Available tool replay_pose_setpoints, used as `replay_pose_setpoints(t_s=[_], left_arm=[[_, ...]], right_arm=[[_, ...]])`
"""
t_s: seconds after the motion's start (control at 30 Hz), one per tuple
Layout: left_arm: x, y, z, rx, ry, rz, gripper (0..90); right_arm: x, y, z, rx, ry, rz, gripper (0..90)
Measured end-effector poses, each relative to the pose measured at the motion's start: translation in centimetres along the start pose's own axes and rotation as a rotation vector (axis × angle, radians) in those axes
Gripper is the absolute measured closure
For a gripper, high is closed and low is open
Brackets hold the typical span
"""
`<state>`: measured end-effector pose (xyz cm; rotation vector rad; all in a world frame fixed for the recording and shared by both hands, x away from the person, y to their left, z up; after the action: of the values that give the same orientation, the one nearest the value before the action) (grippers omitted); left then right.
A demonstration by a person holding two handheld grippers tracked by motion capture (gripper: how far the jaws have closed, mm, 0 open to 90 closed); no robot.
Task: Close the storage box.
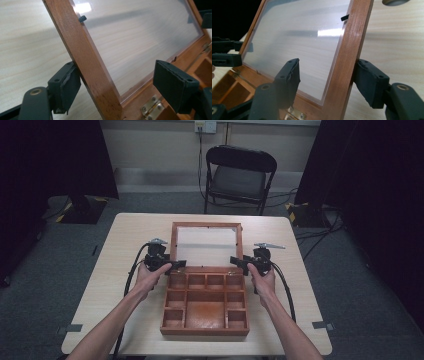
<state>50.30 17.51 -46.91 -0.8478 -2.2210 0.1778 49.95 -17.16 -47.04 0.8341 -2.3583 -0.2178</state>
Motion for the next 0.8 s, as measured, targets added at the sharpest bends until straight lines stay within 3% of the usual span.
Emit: replay_pose_setpoints(t_s=[0.27, 0.53, 0.7, 0.8], left_arm=[[0.4, -0.2, -0.2, -0.004, -0.012, -0.007, 24.2], [0.8, -0.3, -0.4, -0.007, -0.025, 0.013, 25.3], [0.6, -0.9, -0.7, -0.015, -0.026, -0.026, 26.3], [0.7, -0.6, -0.8, 0.003, -0.03, -0.015, 27.3]], right_arm=[[0.4, 0.2, -0.4, 0.015, -0.014, 0.001, 38.8], [0.6, 0.4, -0.8, 0.027, -0.021, -0.006, 37.7], [0.9, 0.6, -1.2, 0.033, -0.041, -0.013, 38.2], [0.8, 0.6, -1.3, 0.036, -0.036, -0.006, 37.7]])
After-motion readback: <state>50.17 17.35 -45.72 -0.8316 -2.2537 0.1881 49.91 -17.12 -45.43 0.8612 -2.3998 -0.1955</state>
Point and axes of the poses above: each handheld gripper's, and its own axes: x roughly backward along the jaws, z roughly out of its underside, y roughly to its left, the point moved 2 cm from there along -x, roughly forward along the jaws, and after that the axes turned 5 degrees about x, right-handed, at the moved point
